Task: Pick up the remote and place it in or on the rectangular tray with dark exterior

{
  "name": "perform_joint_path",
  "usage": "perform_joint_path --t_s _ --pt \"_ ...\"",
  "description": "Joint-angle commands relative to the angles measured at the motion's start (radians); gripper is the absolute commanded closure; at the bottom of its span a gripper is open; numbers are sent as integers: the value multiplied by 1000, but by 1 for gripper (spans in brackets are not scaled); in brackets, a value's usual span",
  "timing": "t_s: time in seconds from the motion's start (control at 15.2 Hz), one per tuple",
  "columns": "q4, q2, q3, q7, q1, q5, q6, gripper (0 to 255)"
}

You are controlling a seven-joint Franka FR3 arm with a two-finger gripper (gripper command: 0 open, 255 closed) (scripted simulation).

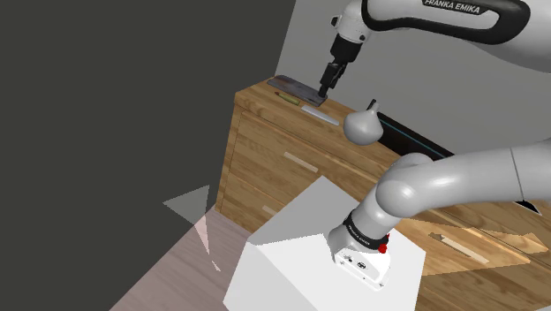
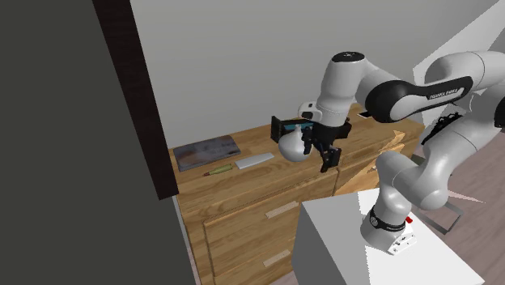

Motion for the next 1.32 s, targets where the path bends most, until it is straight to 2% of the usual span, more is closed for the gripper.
perform_joint_path --t_s 0.0,0.4,0.73,0.99,1.25 --pt "-12 27 -47 -49 -15 -22 42 0" --pt "1 150 -179 -183 -46 -63 160 0" --pt "47 288 -286 -302 -61 -66 254 0" --pt "108 418 -369 -407 -64 -38 322 0" --pt "188 566 -445 -527 -66 27 377 0"
